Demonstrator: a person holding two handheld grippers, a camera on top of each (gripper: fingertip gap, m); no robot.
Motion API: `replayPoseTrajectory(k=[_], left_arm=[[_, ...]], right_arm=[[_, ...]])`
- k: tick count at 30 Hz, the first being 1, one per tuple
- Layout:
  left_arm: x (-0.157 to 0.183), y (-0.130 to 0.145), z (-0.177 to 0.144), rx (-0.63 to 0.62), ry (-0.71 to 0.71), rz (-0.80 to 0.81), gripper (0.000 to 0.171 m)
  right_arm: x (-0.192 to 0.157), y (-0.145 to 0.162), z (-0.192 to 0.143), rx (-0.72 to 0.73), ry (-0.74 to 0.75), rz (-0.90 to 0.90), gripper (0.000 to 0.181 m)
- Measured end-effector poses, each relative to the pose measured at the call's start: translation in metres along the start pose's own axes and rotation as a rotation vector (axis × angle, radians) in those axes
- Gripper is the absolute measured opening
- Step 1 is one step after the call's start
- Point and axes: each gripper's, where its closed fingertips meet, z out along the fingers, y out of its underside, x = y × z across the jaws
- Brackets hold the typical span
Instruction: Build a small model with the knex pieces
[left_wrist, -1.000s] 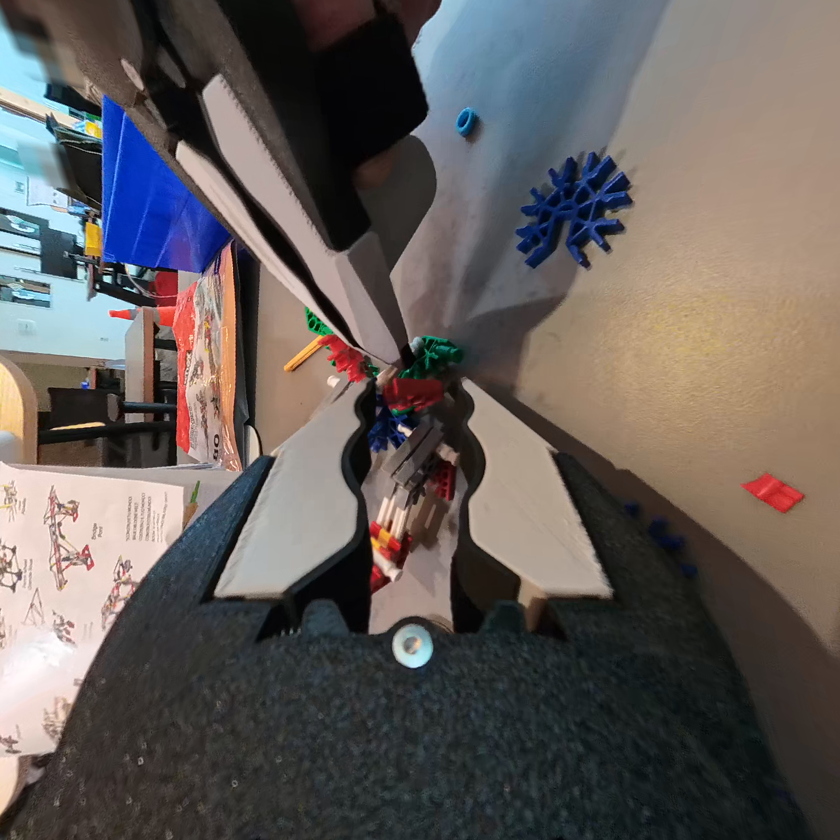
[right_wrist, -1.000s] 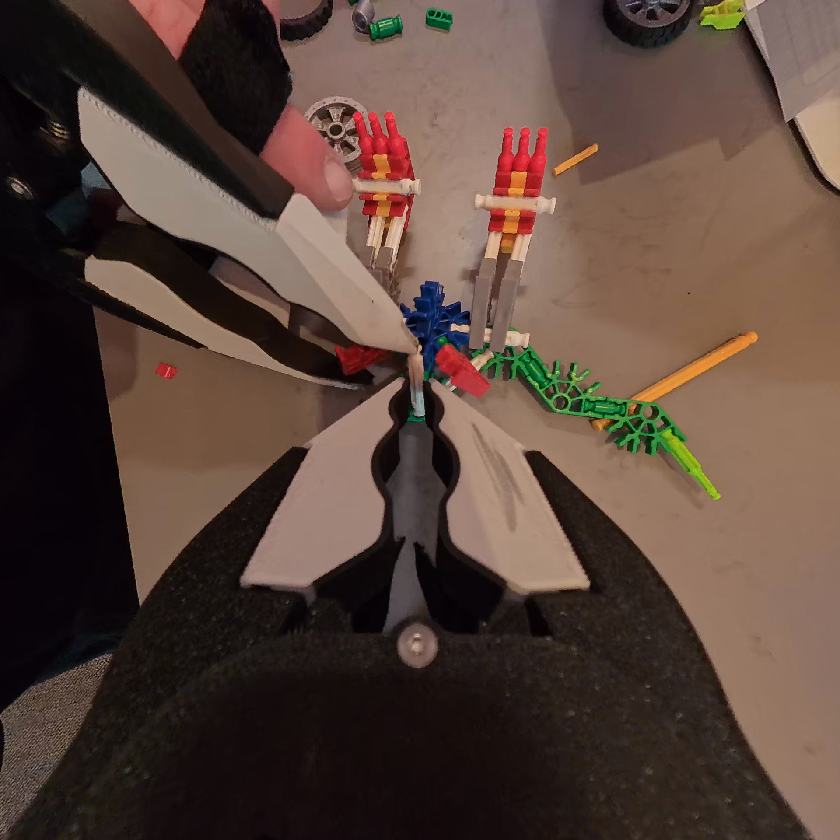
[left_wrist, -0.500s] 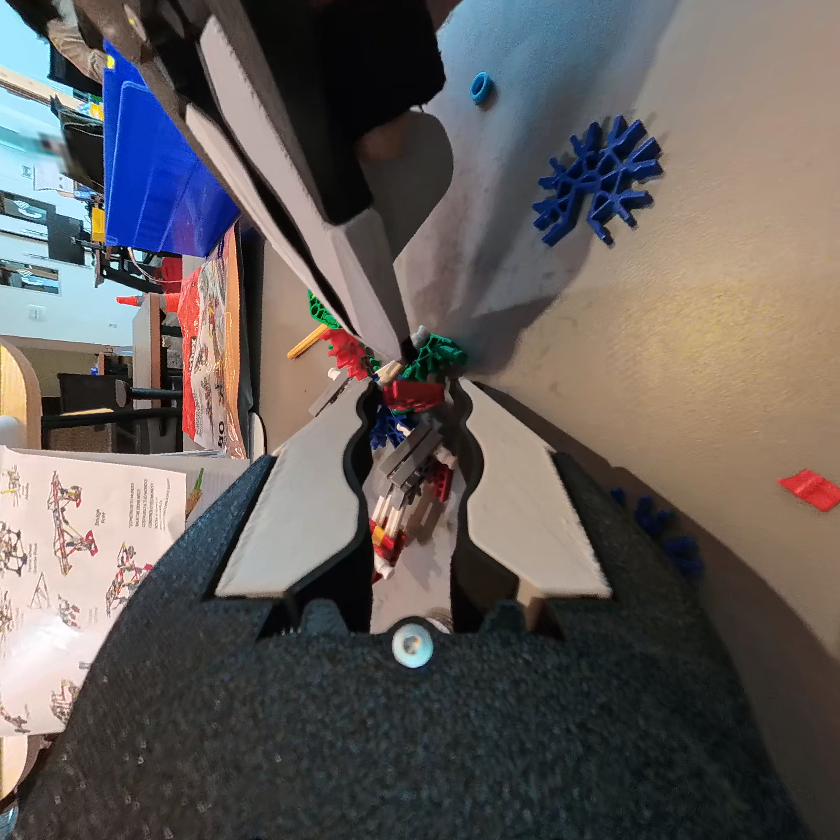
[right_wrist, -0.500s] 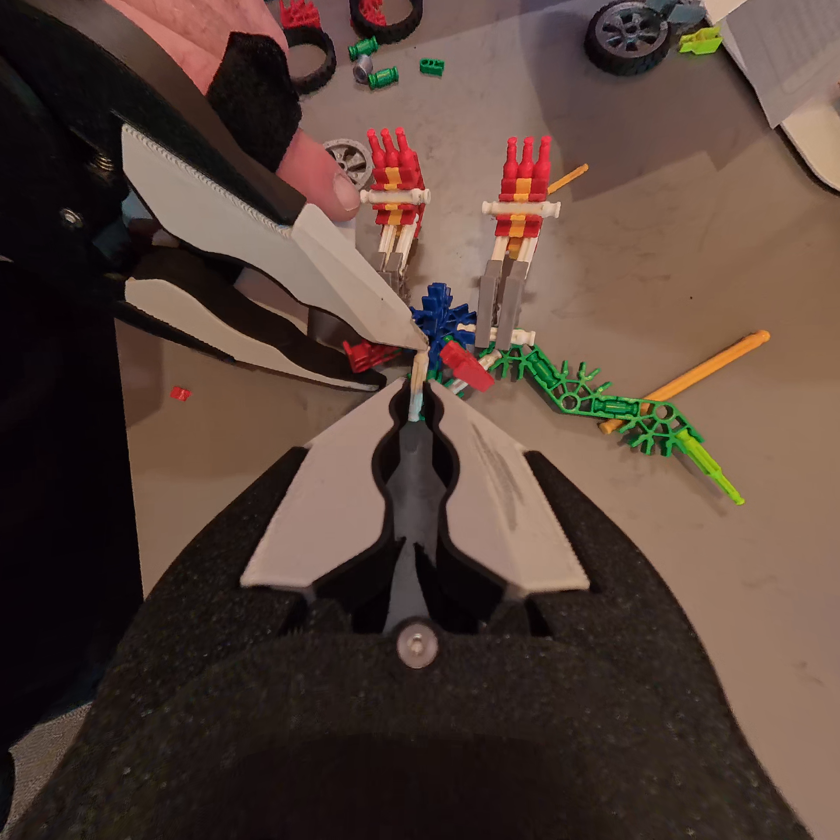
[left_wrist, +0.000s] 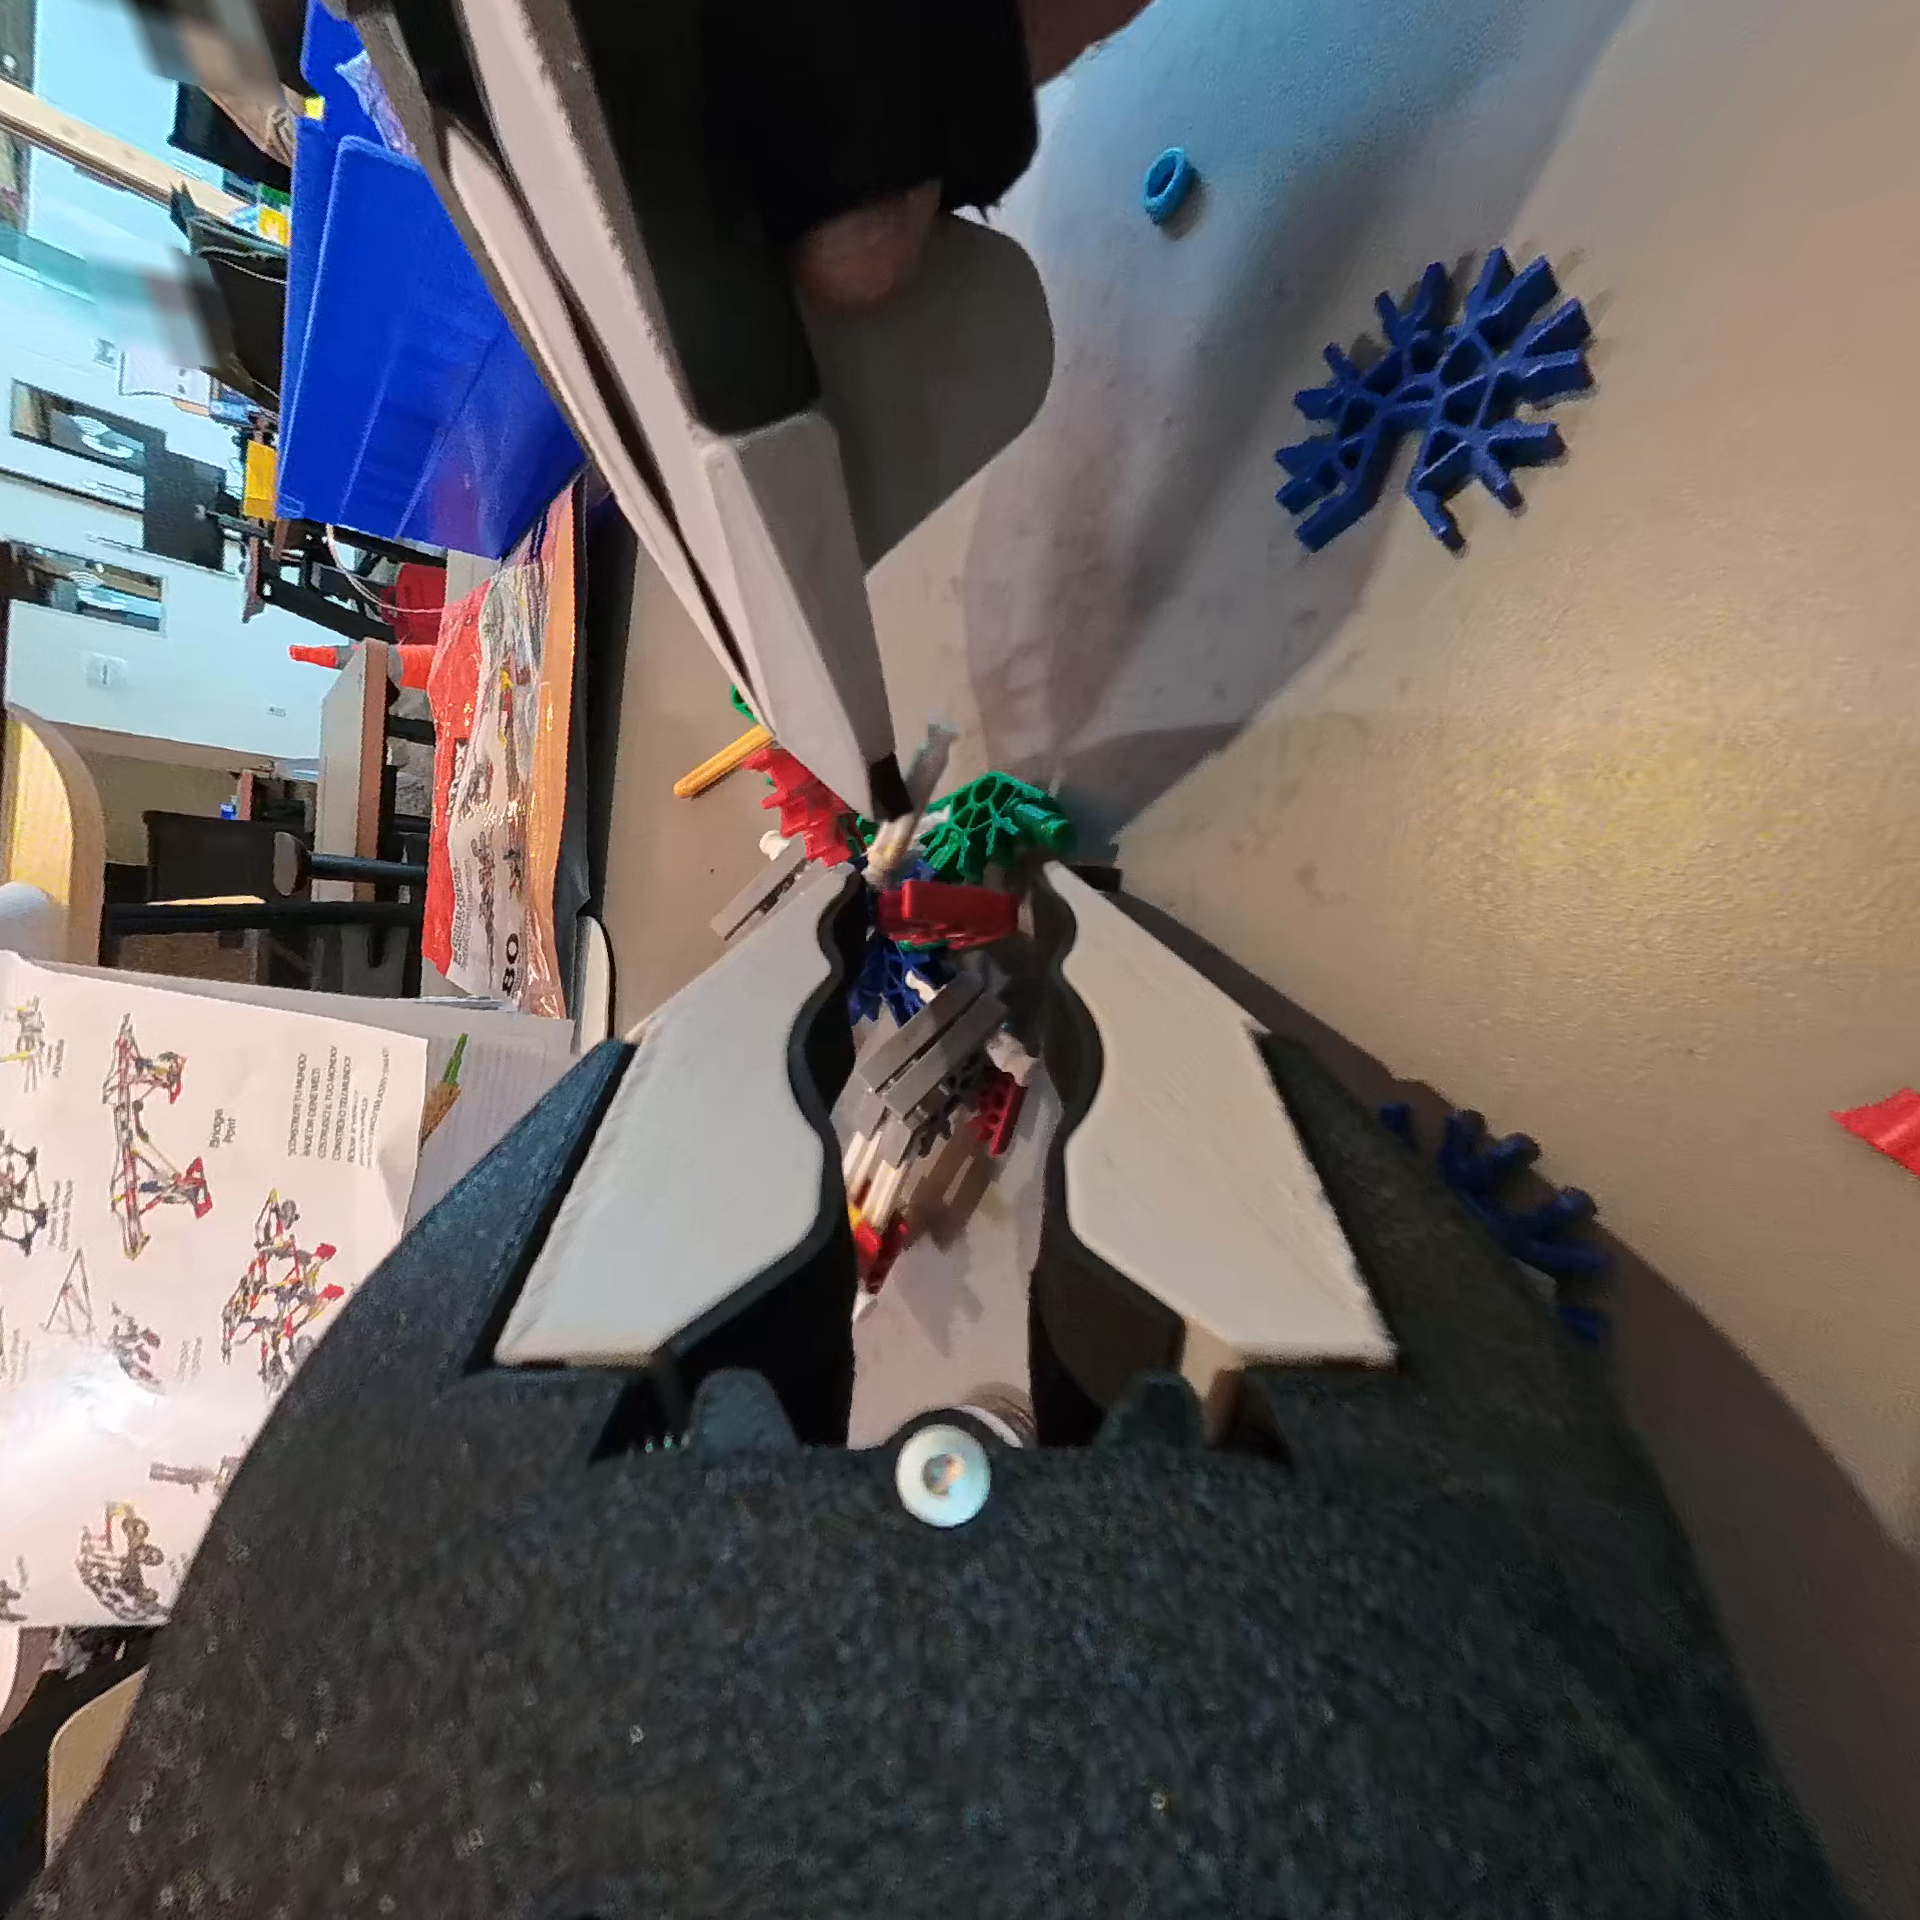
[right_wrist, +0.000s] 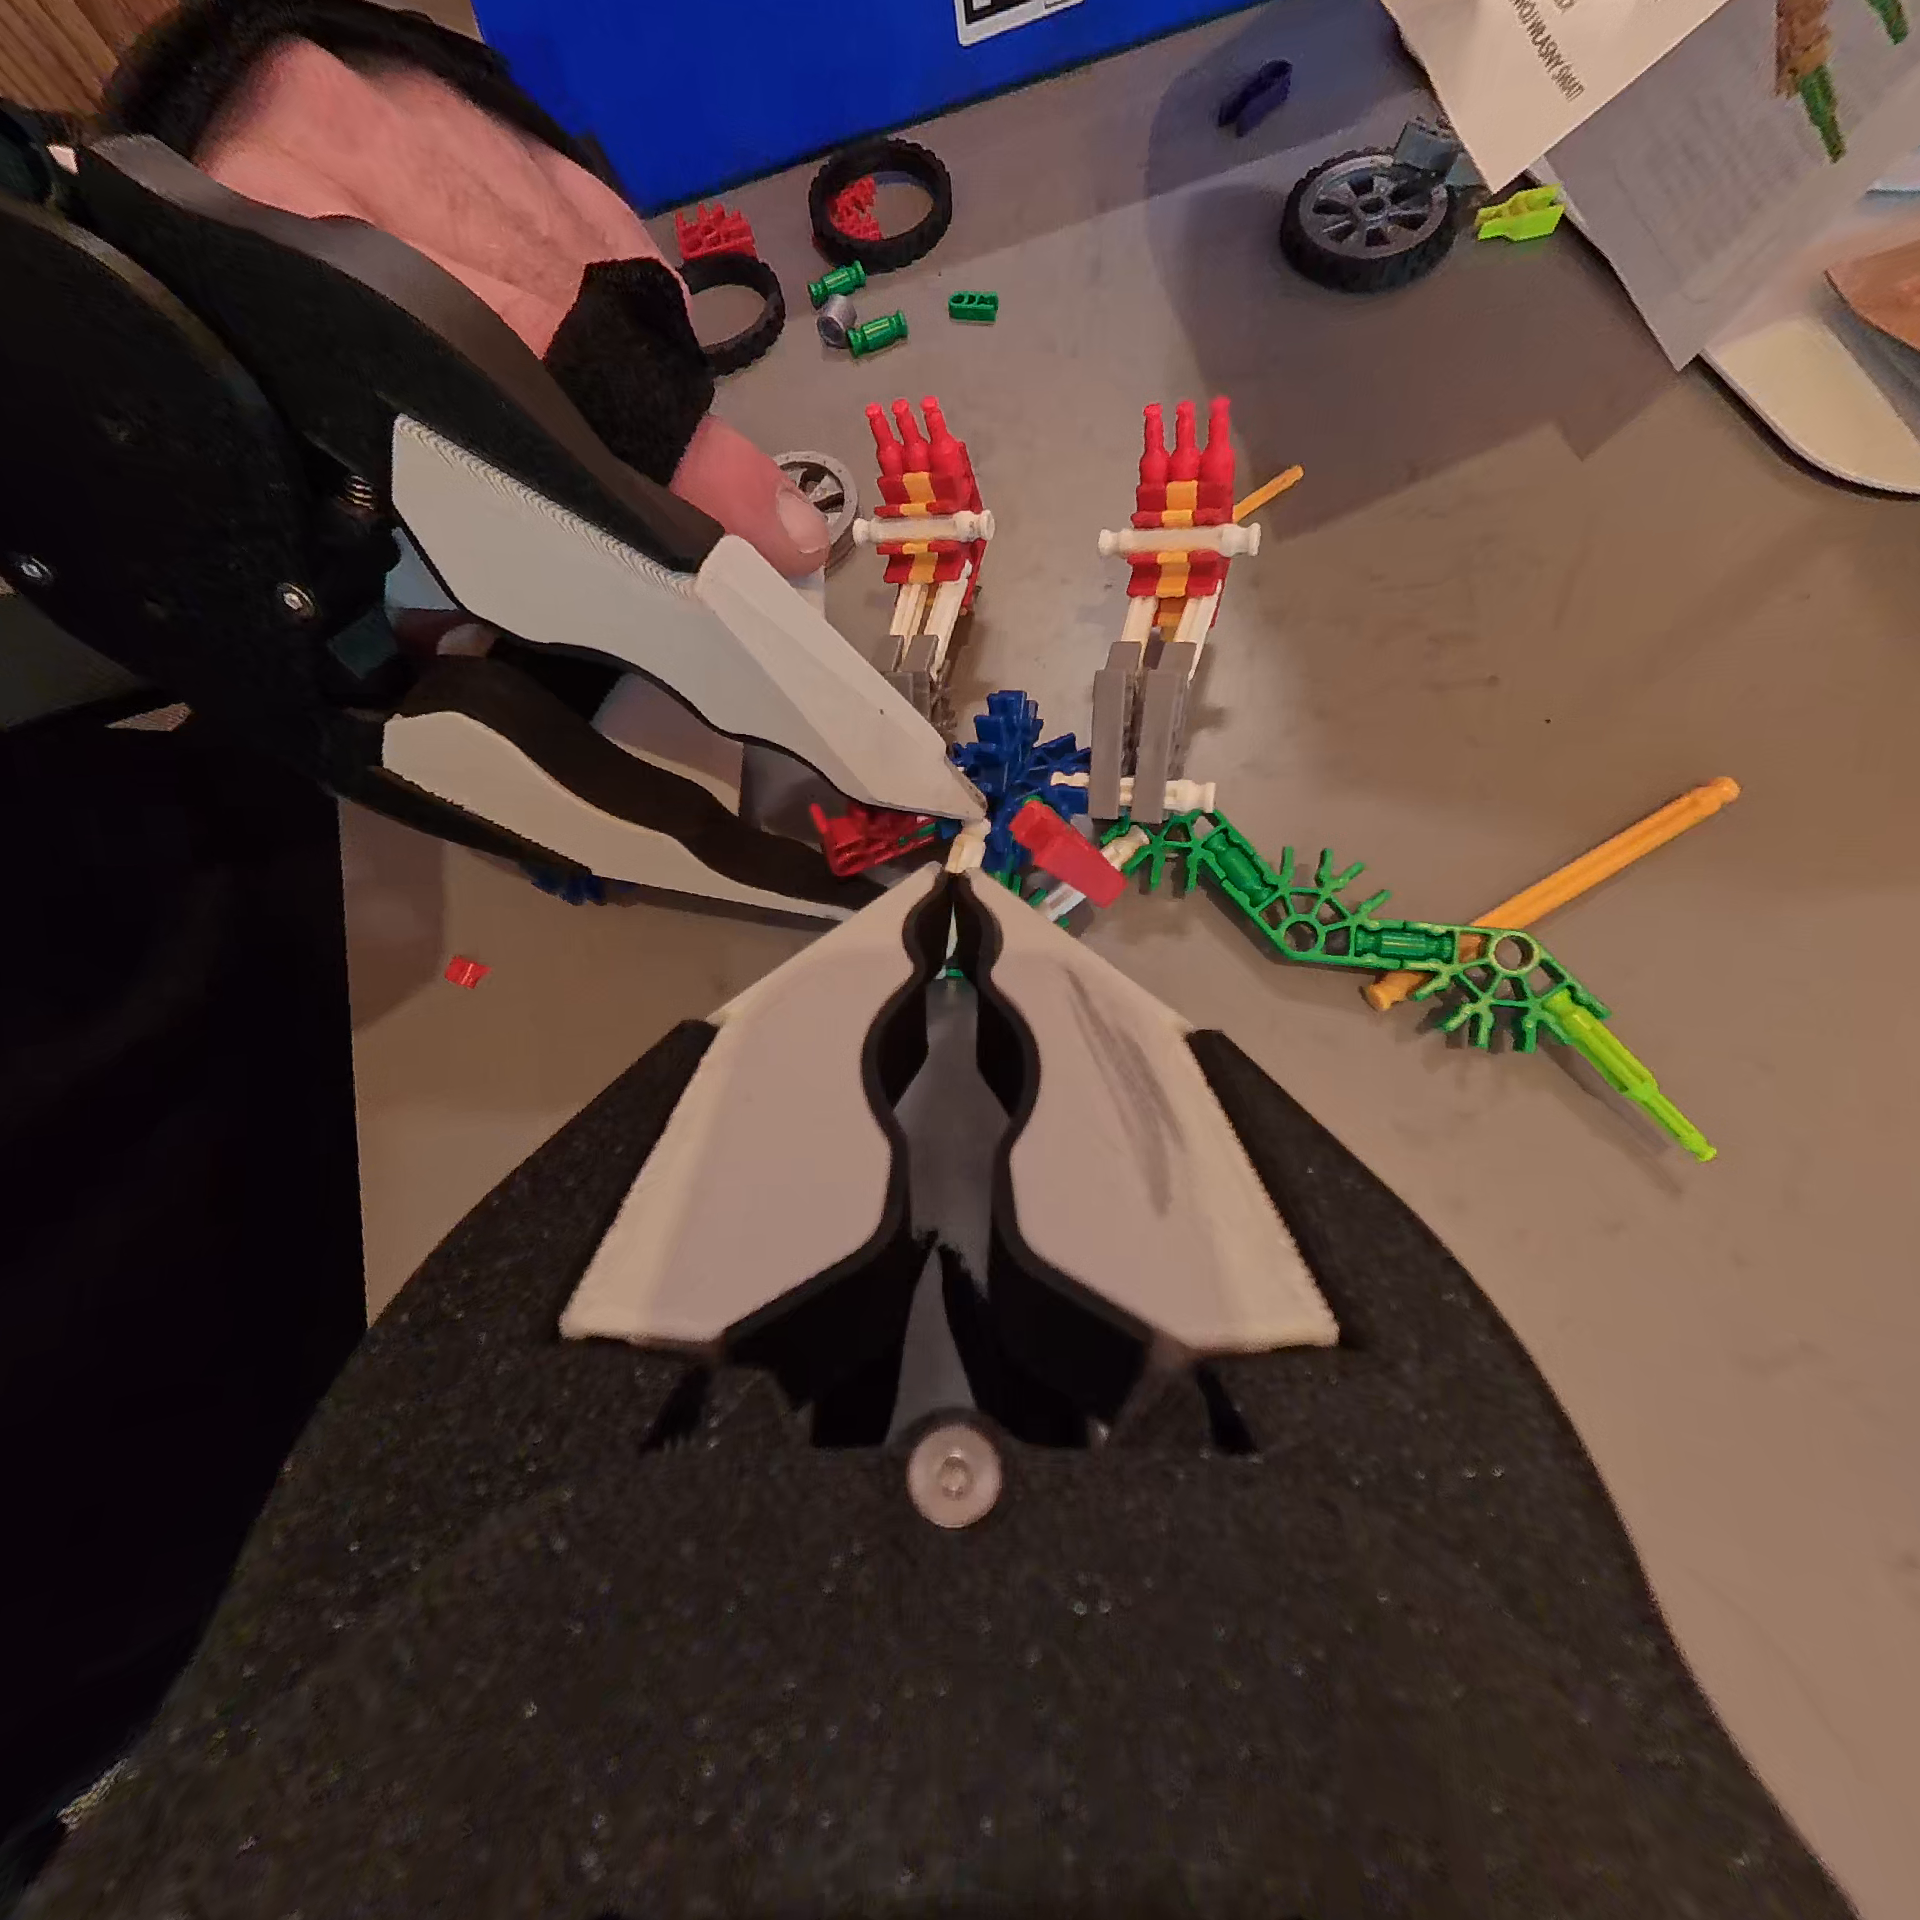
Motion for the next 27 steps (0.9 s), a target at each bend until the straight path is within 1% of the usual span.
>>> replayPoseTrajectory(k=[4, 11, 14, 17, 27], left_arm=[[-0.001, 0.000, 0.001, -0.001, -0.014, 0.006, 0.028], [0.000, 0.000, 0.002, -0.007, -0.015, 0.025, 0.027], [0.000, 0.000, 0.002, -0.008, -0.018, 0.027, 0.027], [0.000, 0.001, 0.002, -0.008, -0.020, 0.028, 0.027], [-0.001, 0.003, 0.001, -0.010, -0.028, 0.021, 0.028]], right_arm=[[0.001, 0.004, 0.004, -0.012, 0.008, 0.007, 0.000], [0.002, 0.009, 0.007, -0.029, 0.036, -0.013, 0.000], [0.001, 0.010, 0.007, -0.023, 0.040, -0.021, 0.003], [0.006, 0.016, 0.007, -0.050, 0.095, -0.041, 0.004], [0.004, 0.014, 0.010, -0.043, 0.121, -0.058, 0.001]])
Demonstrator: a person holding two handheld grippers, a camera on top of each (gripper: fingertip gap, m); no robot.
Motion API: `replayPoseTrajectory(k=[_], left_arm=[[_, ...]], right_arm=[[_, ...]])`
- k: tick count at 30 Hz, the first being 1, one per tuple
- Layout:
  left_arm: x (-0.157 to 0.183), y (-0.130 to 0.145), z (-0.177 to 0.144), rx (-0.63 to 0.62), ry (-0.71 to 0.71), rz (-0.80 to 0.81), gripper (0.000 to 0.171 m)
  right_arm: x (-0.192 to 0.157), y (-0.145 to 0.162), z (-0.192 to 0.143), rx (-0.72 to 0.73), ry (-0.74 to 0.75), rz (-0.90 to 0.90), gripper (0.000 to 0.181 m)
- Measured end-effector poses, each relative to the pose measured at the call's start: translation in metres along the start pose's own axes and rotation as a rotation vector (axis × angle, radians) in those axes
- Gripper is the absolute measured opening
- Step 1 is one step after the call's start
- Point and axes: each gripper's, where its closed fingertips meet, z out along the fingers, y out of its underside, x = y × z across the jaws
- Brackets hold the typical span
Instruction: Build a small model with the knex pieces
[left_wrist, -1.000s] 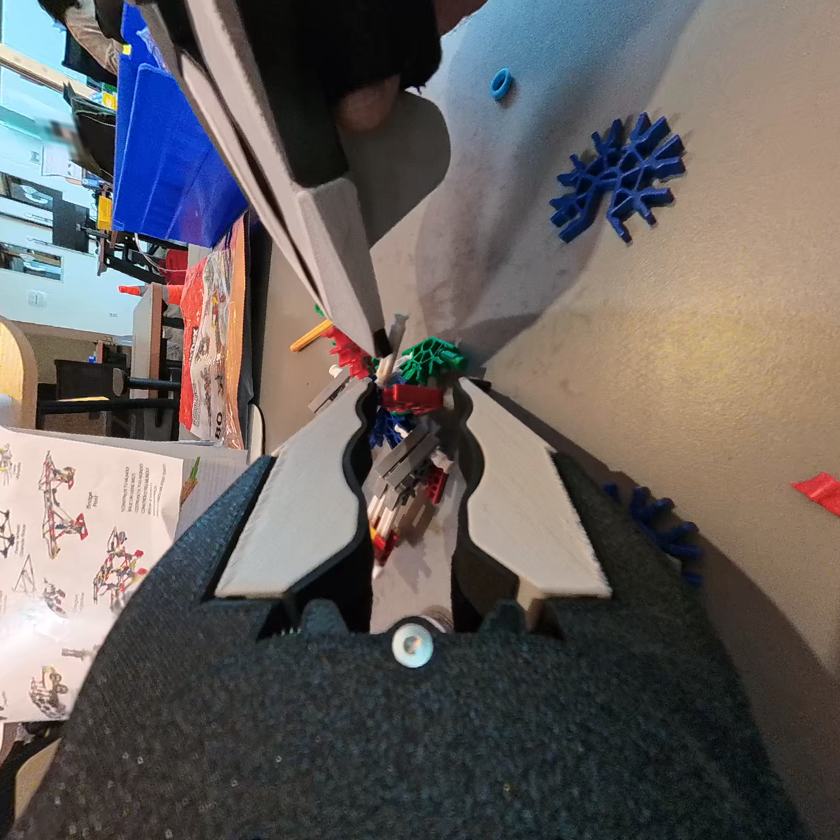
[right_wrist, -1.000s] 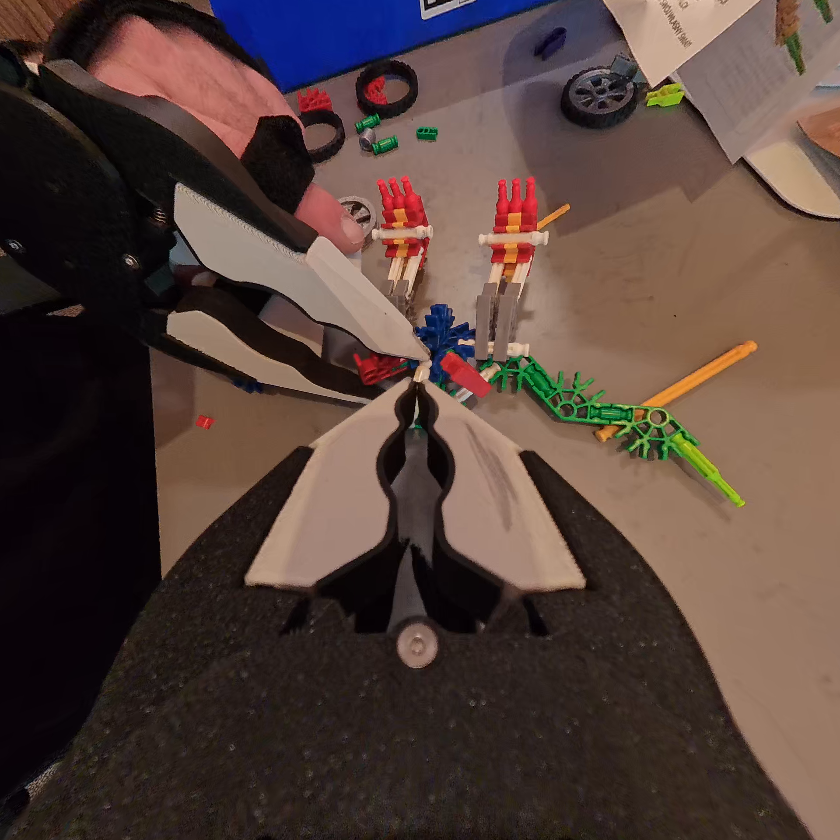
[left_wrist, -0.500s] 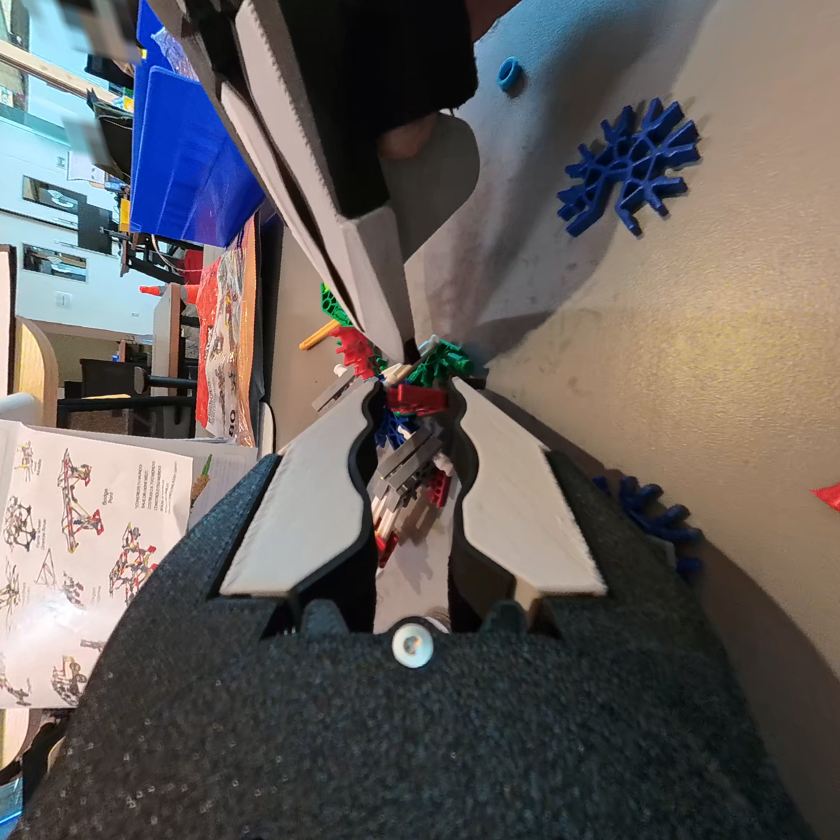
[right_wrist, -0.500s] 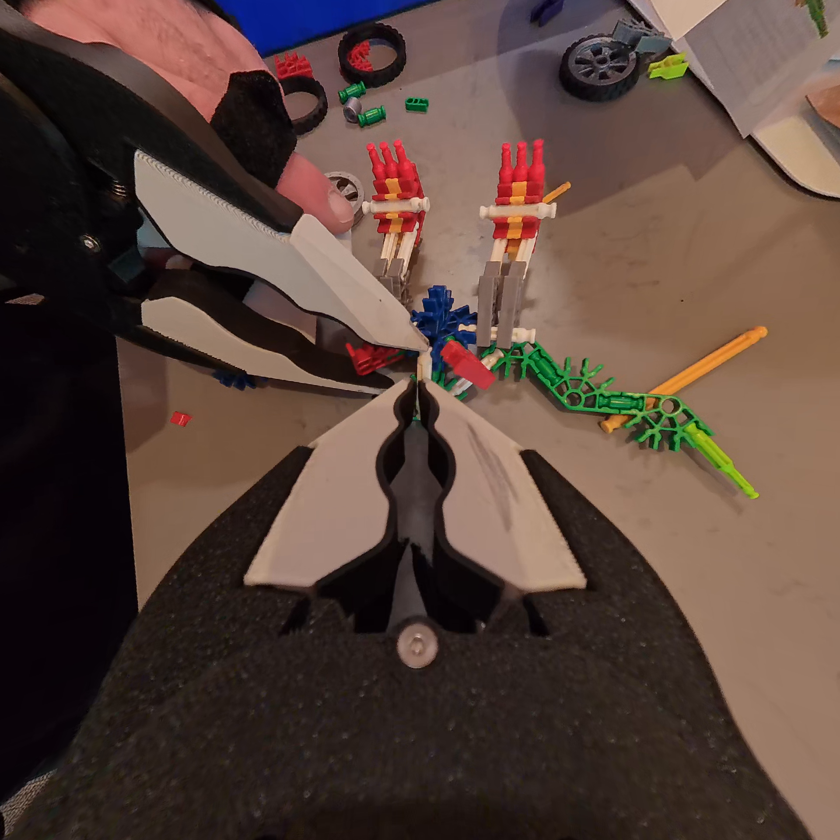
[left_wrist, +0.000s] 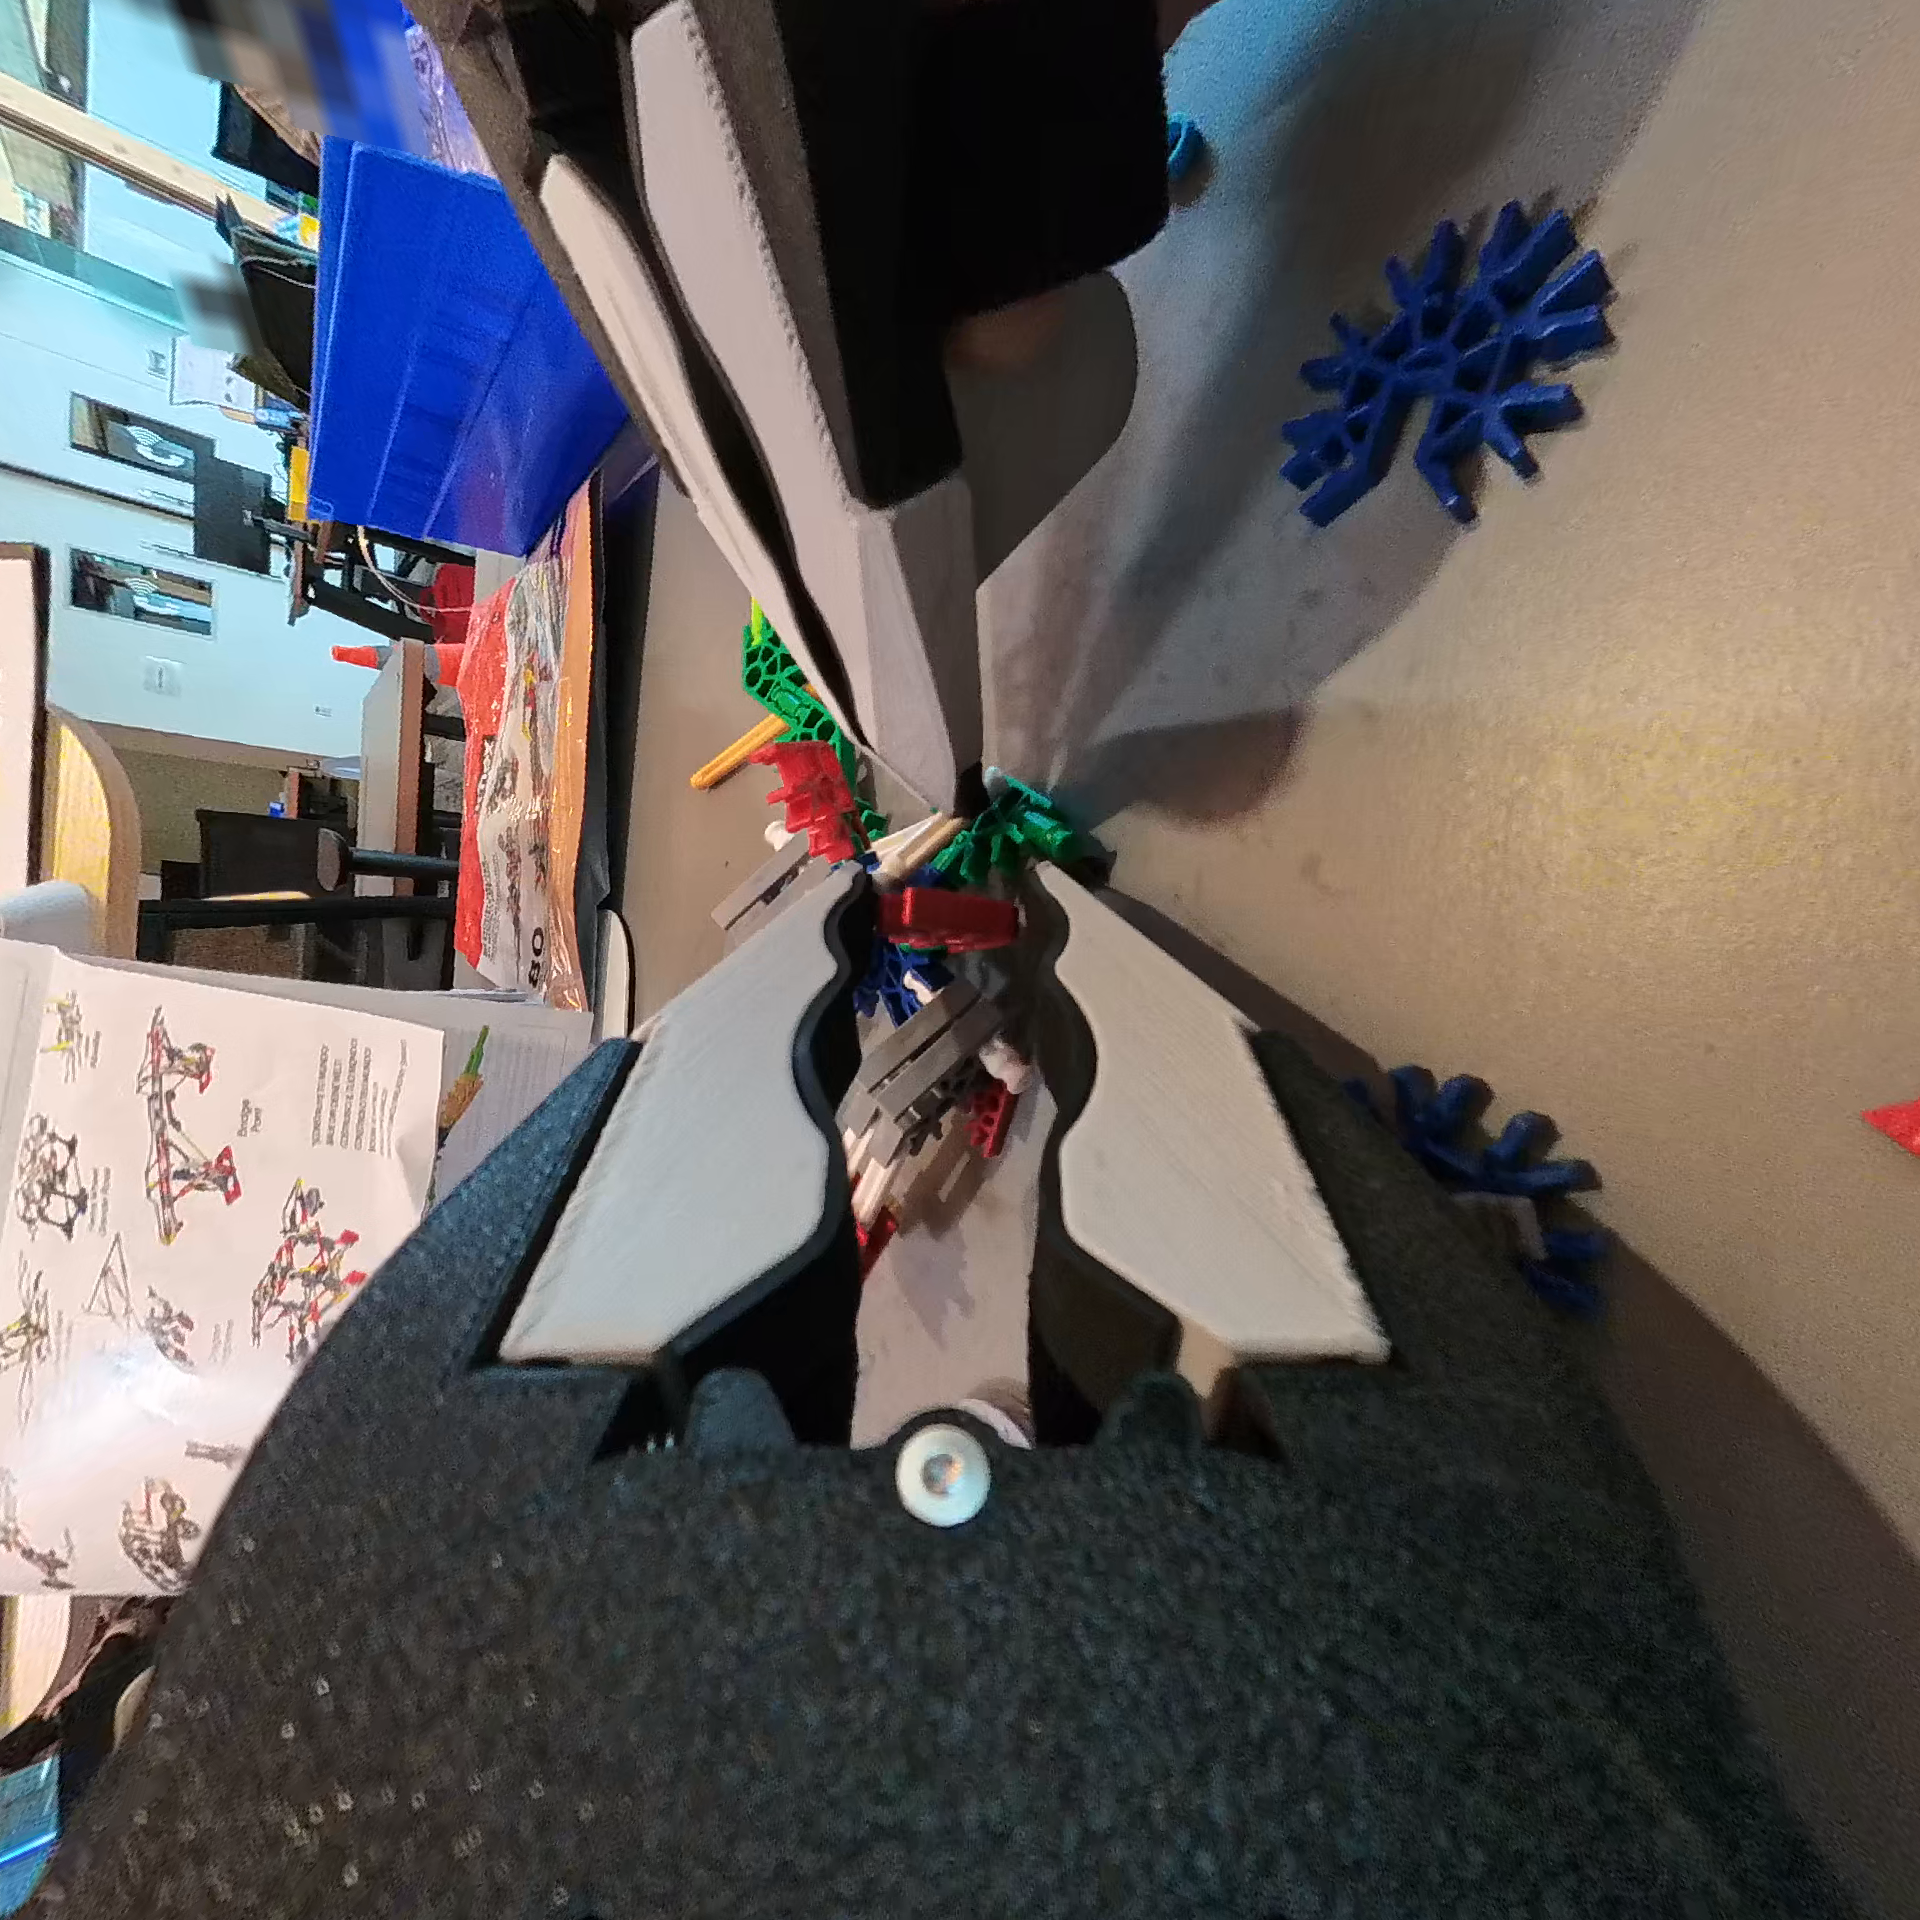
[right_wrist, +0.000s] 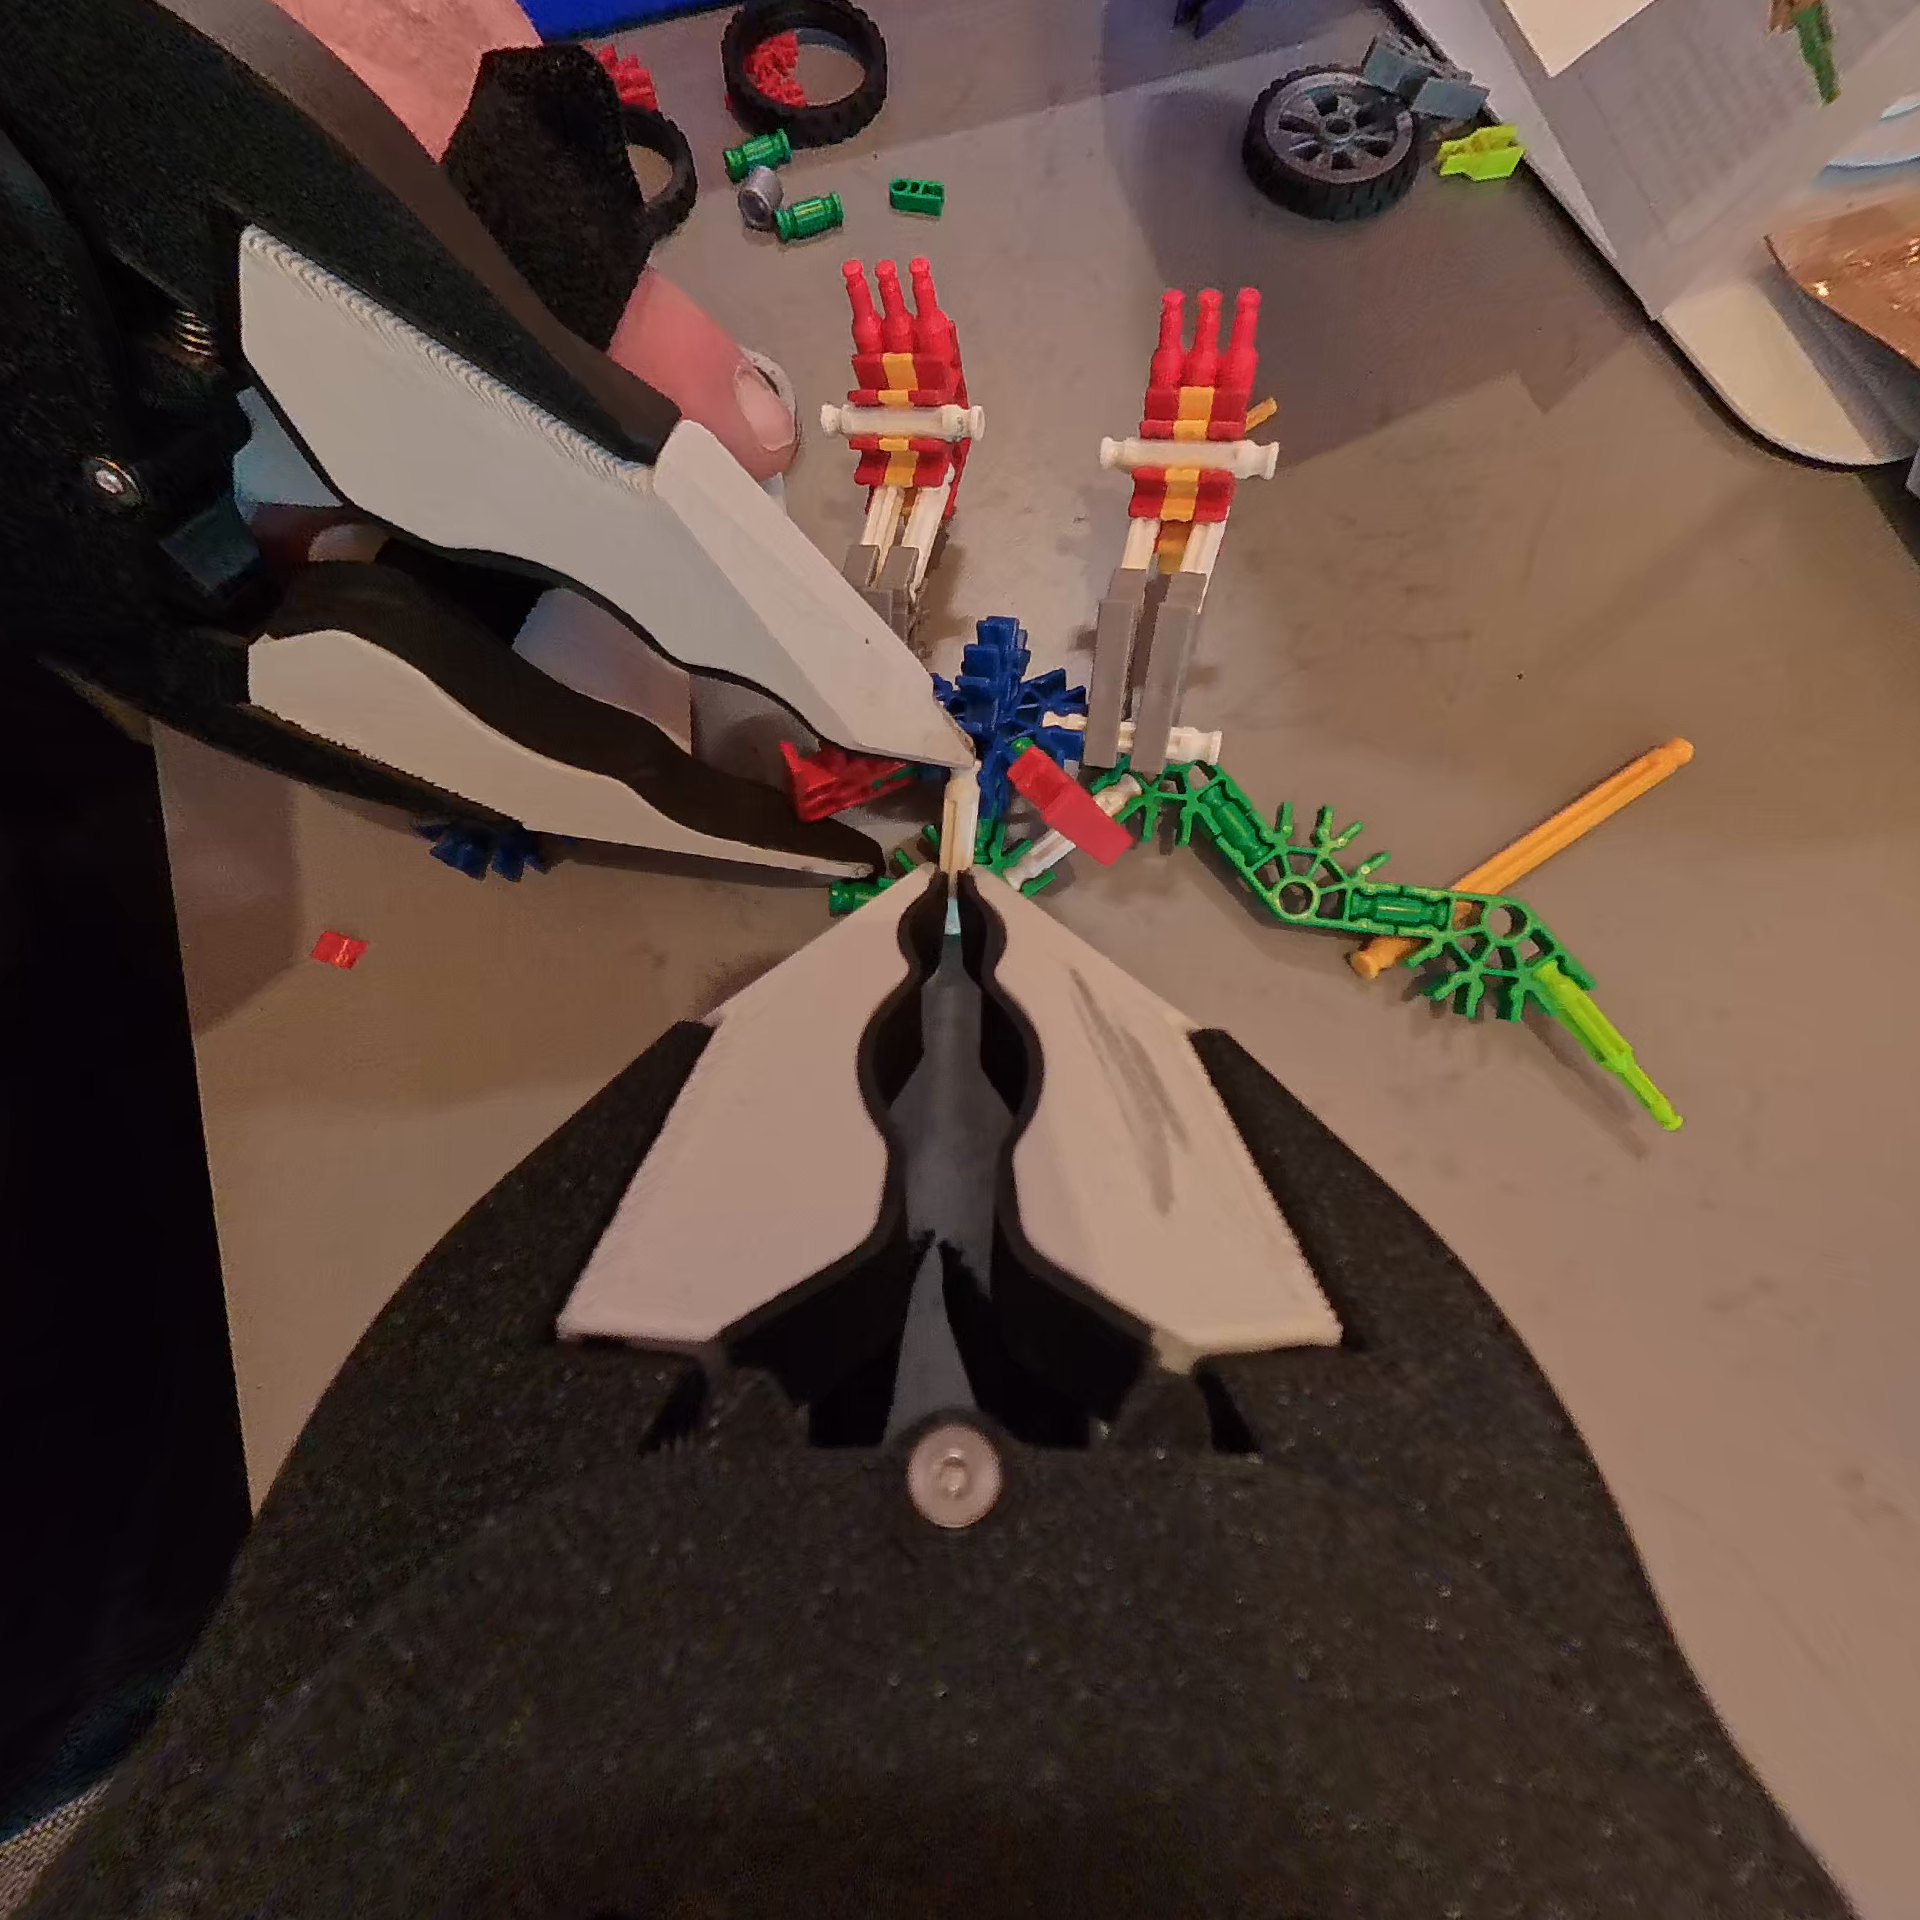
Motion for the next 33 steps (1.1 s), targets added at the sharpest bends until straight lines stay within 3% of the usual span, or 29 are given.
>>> replayPoseTrajectory(k=[9, 23, 33], left_arm=[[-0.006, -0.005, -0.012, 0.061, -0.027, -0.065, 0.039], [0.003, -0.007, -0.010, 0.064, 0.008, 0.004, 0.036], [0.010, -0.010, -0.005, 0.036, 0.060, 0.024, 0.044]], right_arm=[[-0.003, -0.003, 0.000, -0.026, -0.010, -0.012, 0.000], [0.002, -0.005, -0.006, -0.049, 0.011, 0.003, 0.000], [0.002, -0.002, -0.002, -0.095, 0.007, 0.004, 0.000]])
